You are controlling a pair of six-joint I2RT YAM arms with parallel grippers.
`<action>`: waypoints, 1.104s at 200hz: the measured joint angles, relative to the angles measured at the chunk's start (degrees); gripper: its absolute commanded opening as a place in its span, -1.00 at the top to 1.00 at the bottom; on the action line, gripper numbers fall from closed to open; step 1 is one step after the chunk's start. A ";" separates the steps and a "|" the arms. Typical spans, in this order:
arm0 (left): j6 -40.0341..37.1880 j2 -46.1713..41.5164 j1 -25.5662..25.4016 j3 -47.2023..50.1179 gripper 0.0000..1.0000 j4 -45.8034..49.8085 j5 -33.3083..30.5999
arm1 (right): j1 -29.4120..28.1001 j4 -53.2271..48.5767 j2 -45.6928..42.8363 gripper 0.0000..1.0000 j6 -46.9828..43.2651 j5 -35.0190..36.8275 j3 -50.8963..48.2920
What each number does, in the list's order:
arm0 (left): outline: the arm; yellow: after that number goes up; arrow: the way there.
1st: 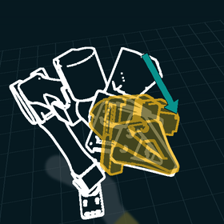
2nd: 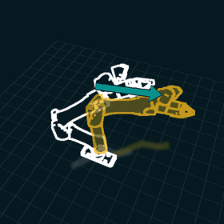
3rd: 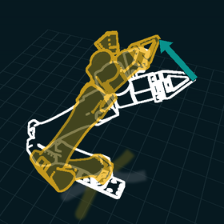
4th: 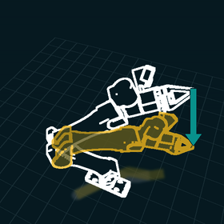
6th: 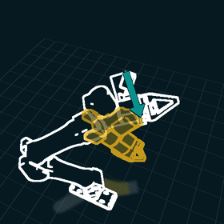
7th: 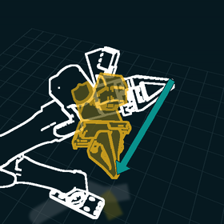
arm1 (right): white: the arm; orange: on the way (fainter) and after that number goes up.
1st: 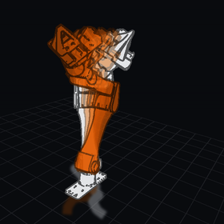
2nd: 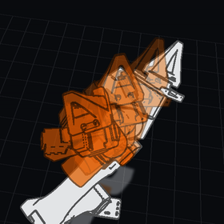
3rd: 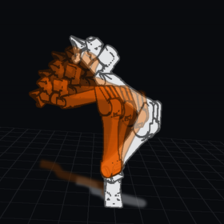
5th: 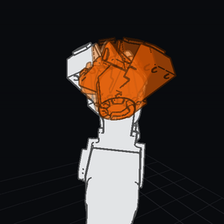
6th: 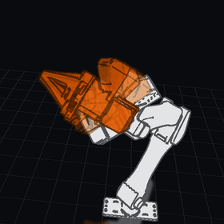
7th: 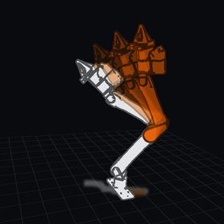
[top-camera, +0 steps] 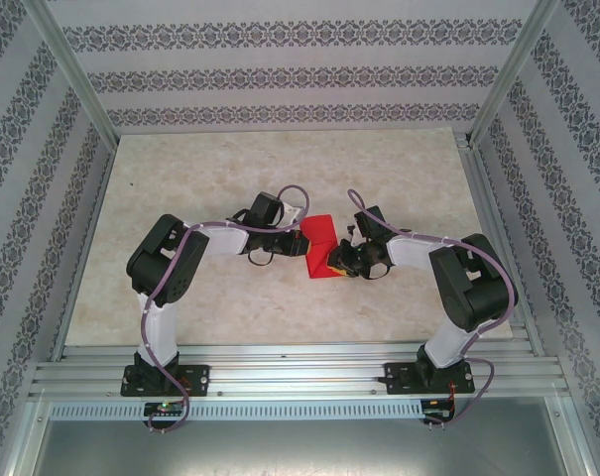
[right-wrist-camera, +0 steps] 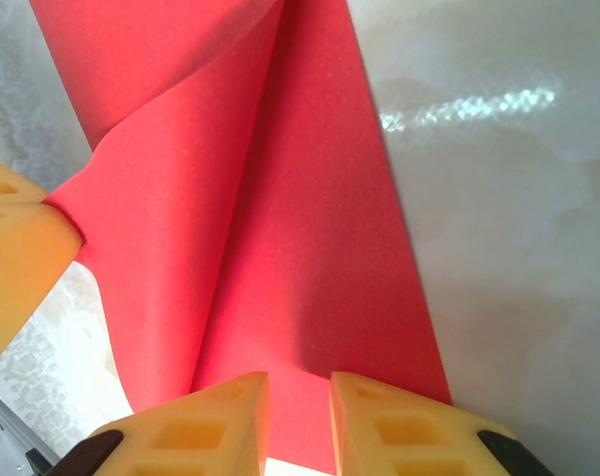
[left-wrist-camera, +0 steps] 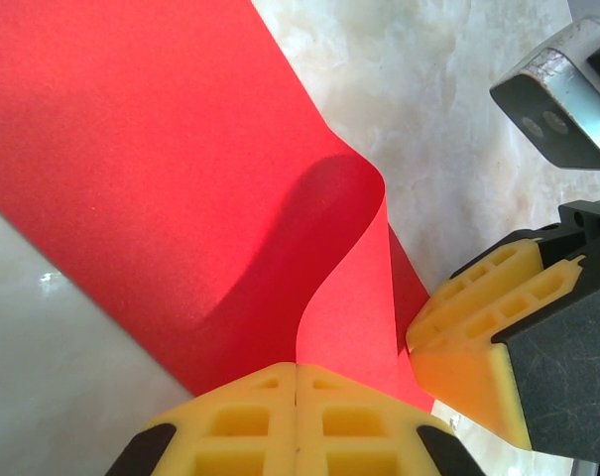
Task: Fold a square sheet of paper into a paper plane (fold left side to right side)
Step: Fold the triangle a second time at the center of the table.
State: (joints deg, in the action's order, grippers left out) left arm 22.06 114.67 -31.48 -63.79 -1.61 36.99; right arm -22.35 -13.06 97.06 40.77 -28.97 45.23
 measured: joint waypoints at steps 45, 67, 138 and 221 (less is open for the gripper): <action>-0.42 0.44 0.00 0.00 0.92 0.17 -0.24 | 0.00 0.02 0.00 0.52 -0.17 -0.02 0.00; -0.39 1.44 0.00 0.00 0.92 0.17 -0.24 | 0.00 0.02 0.00 0.53 -0.20 -0.02 0.00; -0.37 2.16 0.31 -0.13 0.86 -0.04 0.24 | 0.00 0.02 0.00 0.52 -0.20 -0.04 0.00; -0.59 2.67 0.31 -0.72 0.84 0.31 1.29 | 0.37 -0.20 -1.73 0.52 -0.17 -0.44 0.00</action>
State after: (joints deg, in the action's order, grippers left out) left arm 21.47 117.34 -31.18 -64.51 -1.30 38.28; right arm -21.98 -13.26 95.33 40.60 -29.41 45.23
